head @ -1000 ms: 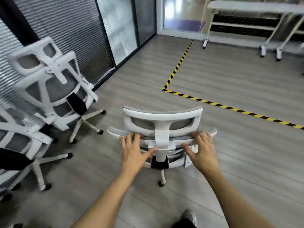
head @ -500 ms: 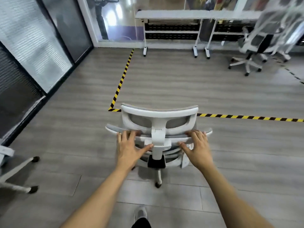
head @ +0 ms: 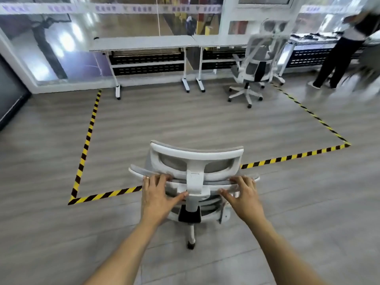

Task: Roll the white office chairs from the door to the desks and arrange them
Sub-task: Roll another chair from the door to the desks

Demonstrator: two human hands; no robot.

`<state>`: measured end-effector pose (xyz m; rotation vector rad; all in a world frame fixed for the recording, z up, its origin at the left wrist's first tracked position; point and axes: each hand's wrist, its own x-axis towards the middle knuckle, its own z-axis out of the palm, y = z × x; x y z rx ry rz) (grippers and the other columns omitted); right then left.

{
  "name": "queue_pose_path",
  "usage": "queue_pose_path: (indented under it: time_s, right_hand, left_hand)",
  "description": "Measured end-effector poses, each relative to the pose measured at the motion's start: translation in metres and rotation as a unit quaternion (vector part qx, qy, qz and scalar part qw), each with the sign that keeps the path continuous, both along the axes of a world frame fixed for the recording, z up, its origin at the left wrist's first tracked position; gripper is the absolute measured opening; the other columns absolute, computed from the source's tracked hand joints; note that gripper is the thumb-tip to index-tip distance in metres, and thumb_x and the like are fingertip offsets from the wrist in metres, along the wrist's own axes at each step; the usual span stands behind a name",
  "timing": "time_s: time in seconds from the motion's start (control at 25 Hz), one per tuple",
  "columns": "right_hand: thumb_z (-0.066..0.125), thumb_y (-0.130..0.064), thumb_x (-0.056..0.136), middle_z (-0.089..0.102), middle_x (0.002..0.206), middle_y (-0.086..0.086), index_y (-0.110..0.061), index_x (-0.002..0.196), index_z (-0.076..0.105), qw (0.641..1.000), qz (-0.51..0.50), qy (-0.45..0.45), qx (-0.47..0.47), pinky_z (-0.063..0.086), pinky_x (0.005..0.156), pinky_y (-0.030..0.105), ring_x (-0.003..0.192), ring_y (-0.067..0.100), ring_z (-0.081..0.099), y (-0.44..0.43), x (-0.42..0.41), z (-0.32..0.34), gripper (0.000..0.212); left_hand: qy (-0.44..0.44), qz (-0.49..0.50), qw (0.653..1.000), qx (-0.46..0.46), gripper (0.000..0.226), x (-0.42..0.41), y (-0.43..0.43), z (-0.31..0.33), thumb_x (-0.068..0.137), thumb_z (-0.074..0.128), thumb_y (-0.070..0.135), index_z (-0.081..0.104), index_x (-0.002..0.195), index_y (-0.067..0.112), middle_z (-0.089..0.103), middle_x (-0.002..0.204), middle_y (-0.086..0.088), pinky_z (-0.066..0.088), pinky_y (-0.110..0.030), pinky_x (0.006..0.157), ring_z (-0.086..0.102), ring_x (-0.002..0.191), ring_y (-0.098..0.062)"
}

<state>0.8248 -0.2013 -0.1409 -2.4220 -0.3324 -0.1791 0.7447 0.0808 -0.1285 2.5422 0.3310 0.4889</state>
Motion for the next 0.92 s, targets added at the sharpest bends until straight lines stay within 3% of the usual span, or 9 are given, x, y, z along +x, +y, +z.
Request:
queue_pose_path:
  time_s: [0.12, 0.36, 0.6, 0.76, 0.92]
  right_hand:
    - [0.075, -0.060, 0.078, 0.049, 0.114, -0.008, -0.027, 0.112, 0.062, 1.000, -0.015, 0.004, 0.012, 0.043, 0.102, 0.038, 0.120, 0.022, 0.042, 0.003, 0.107, 0.000, 0.049]
    - [0.076, -0.058, 0.077, 0.050, 0.124, -0.005, -0.029, 0.114, 0.061, 0.999, -0.022, 0.010, 0.034, 0.042, 0.106, 0.042, 0.129, 0.023, 0.039, -0.008, 0.346, -0.007, 0.049]
    - [0.071, -0.059, 0.082, 0.047, 0.126, -0.005, -0.026, 0.120, 0.058, 0.999, 0.008, 0.030, 0.014, 0.040, 0.109, 0.043, 0.131, 0.021, 0.036, 0.008, 0.585, 0.004, 0.052]
    - [0.069, -0.060, 0.082, 0.049, 0.133, -0.001, -0.023, 0.121, 0.059, 1.000, 0.007, 0.010, 0.022, 0.038, 0.111, 0.041, 0.135, 0.022, 0.036, 0.032, 0.728, -0.005, 0.054]
    - [0.073, -0.055, 0.081, 0.054, 0.127, 0.001, -0.019, 0.115, 0.061, 0.999, -0.004, -0.015, 0.033, 0.036, 0.110, 0.035, 0.135, 0.025, 0.039, 0.071, 0.871, -0.010, 0.051]
  left_hand:
    - [-0.001, -0.014, 0.999, 0.032, 0.071, 0.115, 0.006, -0.002, 0.065, 0.061, 0.087, 0.055, 0.111, 0.033, 0.054, 0.111, 0.002, 0.040, -0.045, 0.102, 0.047, 0.109, -0.026]
    - [0.001, 0.008, 0.999, 0.046, 0.077, 0.349, -0.005, -0.010, 0.064, 0.050, 0.093, 0.054, 0.115, 0.035, 0.055, 0.112, -0.001, 0.038, -0.054, 0.105, 0.044, 0.111, -0.028]
    - [0.020, 0.011, 1.000, 0.007, 0.071, 0.579, 0.006, 0.001, 0.063, 0.057, 0.090, 0.053, 0.112, 0.039, 0.048, 0.113, 0.002, 0.032, -0.055, 0.110, 0.040, 0.114, -0.026]
    - [-0.002, 0.020, 1.000, -0.011, 0.071, 0.723, 0.028, -0.002, 0.061, 0.063, 0.088, 0.054, 0.109, 0.037, 0.045, 0.107, 0.005, 0.035, -0.054, 0.108, 0.041, 0.109, -0.025]
    - [-0.008, 0.020, 1.000, -0.010, 0.073, 0.871, 0.068, -0.006, 0.060, 0.061, 0.089, 0.055, 0.108, 0.034, 0.045, 0.107, 0.005, 0.039, -0.052, 0.104, 0.040, 0.107, -0.026]
